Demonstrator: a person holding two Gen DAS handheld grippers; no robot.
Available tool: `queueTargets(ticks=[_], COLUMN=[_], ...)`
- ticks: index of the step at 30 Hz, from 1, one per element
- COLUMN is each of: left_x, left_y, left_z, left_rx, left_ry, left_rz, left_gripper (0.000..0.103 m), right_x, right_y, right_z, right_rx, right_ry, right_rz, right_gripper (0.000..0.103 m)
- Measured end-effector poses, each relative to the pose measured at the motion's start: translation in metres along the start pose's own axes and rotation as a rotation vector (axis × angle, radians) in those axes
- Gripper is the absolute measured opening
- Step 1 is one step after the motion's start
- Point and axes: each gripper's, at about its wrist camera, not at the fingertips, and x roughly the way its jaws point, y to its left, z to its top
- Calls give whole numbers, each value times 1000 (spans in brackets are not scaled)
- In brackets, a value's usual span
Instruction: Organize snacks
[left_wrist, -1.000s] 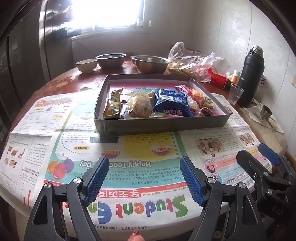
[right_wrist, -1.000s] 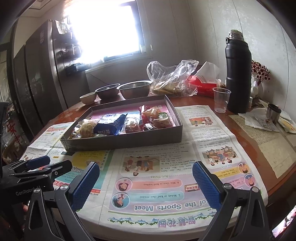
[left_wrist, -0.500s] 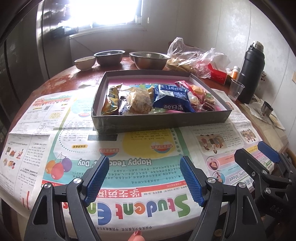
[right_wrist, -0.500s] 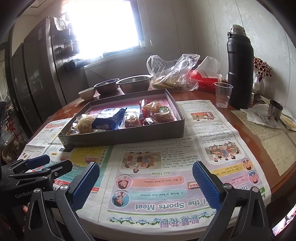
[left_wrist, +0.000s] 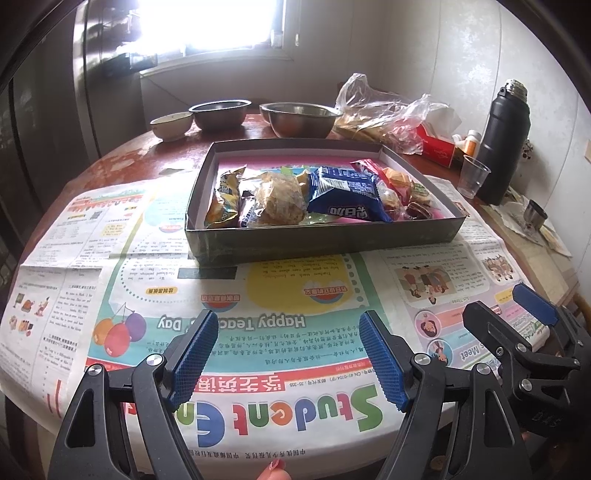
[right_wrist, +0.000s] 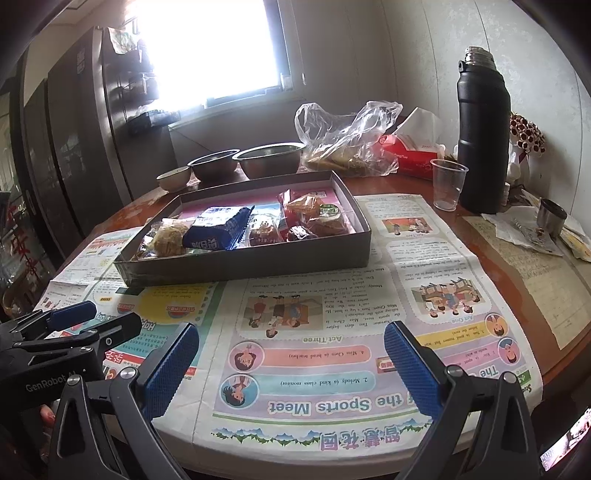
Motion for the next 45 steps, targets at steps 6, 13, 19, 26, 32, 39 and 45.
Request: queueTargets(ticks=[6, 13, 19, 26, 32, 39, 45], left_x=[0, 0, 0, 1, 2, 3, 4], left_y=[0, 2, 2, 3, 3, 3, 3], left_z=[0, -1, -1, -1, -1, -1, -2], left_rx=[-2, -2, -4, -4, -4, -4, -4], left_ry=[0, -1, 3, 7, 12, 13, 15], left_rz=[2, 9, 8, 10, 13, 14, 15], left_gripper=[80, 80, 80, 80, 80, 80, 80], right_x=[1, 1, 2, 2, 3, 2, 3], right_y=[-1, 1, 2, 3, 3, 2, 1], right_z=[0, -1, -1, -1, -2, -2, -2], right_rx=[2, -4, -6, -5, -3, -2, -2], right_ry=[2, 1, 1, 6, 6, 4, 9], right_rz=[-2, -2, -2, -1, -3, -5, -6], right_gripper=[101, 101, 101, 101, 101, 101, 101])
